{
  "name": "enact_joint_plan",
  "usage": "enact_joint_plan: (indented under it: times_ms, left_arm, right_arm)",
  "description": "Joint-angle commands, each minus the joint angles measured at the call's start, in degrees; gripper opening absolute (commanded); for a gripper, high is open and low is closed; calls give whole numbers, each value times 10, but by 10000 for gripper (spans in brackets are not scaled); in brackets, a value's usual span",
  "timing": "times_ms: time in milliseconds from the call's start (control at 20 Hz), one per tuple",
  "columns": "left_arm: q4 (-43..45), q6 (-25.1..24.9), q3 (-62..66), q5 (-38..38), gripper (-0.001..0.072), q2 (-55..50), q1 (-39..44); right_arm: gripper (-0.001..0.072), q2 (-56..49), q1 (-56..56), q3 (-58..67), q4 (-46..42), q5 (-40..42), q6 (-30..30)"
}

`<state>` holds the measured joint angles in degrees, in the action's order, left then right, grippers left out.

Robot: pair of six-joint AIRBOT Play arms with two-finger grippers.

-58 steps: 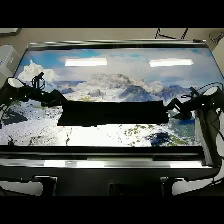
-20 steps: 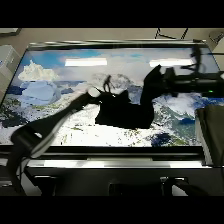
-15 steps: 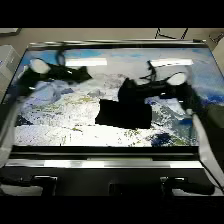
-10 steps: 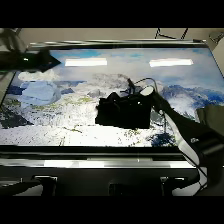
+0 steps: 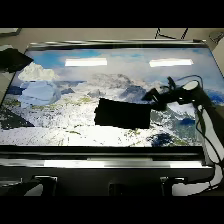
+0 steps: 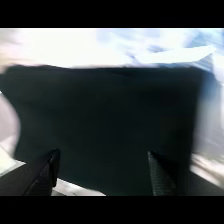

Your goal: Fold the clothes and pants, and hang the long-sleeved shirts on hangers.

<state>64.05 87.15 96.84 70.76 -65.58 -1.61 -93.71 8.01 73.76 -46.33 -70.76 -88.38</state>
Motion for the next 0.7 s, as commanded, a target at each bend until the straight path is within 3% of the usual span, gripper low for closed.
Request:
enact_joint_plan:
  times_ms: [0, 150, 300, 350, 400, 450, 550, 650]
  left_arm:
    - [5, -2, 0, 6, 19, 5, -1]
    - [-1, 5, 0, 8, 18, 5, -1]
    - [-21, 5, 0, 8, 19, 5, -1]
    - [-21, 5, 0, 8, 19, 5, -1]
    - [-21, 5, 0, 8, 19, 5, -1]
    - [-21, 5, 0, 8, 19, 5, -1]
    - [-21, 4, 0, 8, 19, 5, -1]
    - [-21, 2, 0, 7, 19, 5, -1]
  right_arm:
    - [632, 17, 54, -78, -91, -42, -6]
    - [629, 17, 33, -153, 43, 57, 72]
    - [556, 5, 8, -165, 67, 111, 77]
    - [434, -1, 1, -165, 79, 115, 80]
    - [168, -3, -2, -164, 101, 115, 106]
    - [42, -2, 1, -155, 123, 106, 129]
    - [41, 4, 26, -104, 152, 54, 171]
    - [40, 21, 75, -18, 129, -3, 161]
